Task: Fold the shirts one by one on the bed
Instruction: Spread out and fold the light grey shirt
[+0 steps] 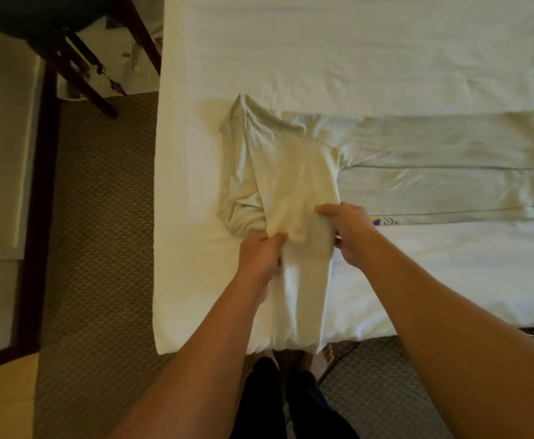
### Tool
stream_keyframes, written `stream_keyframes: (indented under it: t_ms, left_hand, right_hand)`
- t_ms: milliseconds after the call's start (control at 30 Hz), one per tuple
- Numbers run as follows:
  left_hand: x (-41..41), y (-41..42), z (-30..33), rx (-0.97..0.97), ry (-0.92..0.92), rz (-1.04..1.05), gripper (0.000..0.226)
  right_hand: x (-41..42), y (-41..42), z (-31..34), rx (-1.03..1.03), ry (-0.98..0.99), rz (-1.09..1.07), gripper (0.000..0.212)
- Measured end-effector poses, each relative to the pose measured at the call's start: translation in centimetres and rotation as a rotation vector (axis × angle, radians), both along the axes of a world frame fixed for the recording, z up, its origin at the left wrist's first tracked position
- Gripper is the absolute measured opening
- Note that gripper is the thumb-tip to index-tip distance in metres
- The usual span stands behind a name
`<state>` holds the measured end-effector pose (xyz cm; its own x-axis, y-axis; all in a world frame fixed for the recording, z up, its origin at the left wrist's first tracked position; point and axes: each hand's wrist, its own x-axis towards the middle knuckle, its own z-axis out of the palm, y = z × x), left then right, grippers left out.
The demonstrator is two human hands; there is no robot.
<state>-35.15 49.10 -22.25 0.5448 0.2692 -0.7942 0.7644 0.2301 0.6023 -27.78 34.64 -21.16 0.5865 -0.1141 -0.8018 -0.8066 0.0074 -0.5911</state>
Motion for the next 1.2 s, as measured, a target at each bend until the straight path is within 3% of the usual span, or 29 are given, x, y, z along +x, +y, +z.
stream_keyframes:
  t_ms: [100,167,267,400,467,567,667,767,867,1033,1200]
  left_hand:
    - [0.0,0.8,0.3,-0.091,-0.054,0.117,0.016]
    - [-0.4,1.3,0.6,-0.118,-0.059,0.095,0.018]
    - [-1.4,1.5,1.1,-0.173,0.027,0.031,0.020]
    - [-2.4,1.7,1.7,-0.085,0.113,-0.200,0.024]
    - [-2.8,1.7,1.9,-0.124,0.137,-0.183,0.023]
    - [-3.4,1.8,2.5,-0.147,0.184,-0.205,0.021]
    - [-3.7,2.0,2.8,-0.042,0.264,-0.452,0.024]
    - [-2.4,2.9,3.0,0.108,0.288,-0.623,0.021]
    - [0.5,4.0,2.8,0.308,0.170,-0.583,0.019]
    - [6.0,6.3,3.0,0.589,-0.037,-0.420,0.014]
    - [12.2,9.6,2.4,0.669,-0.115,-0.422,0.011]
  right_hand:
    - [-0.5,-1.3,0.3,0.158,0.000,-0.084,0.020]
    - [-1.0,-2.1,0.4,0.192,0.013,-0.024,0.022]
    - [-1.7,-3.4,0.4,0.200,0.046,0.133,0.022]
    - [-2.4,-4.8,0.1,0.186,0.081,0.308,0.024]
    - [-2.7,-5.3,-0.1,0.169,0.090,0.289,0.027]
    - [-3.3,-6.1,-0.1,0.096,0.089,0.451,0.029]
    - [-3.3,-6.8,-0.1,-0.140,0.095,0.712,0.025]
    - [-1.9,-6.5,0.2,-0.623,0.003,1.034,0.032]
    - [-0.5,-4.9,1.1,-0.925,-0.194,1.011,0.037]
    - [2.3,-0.2,1.8,-0.807,-0.391,0.956,0.029]
    - [6.5,6.2,1.1,-0.759,-0.568,0.972,0.034]
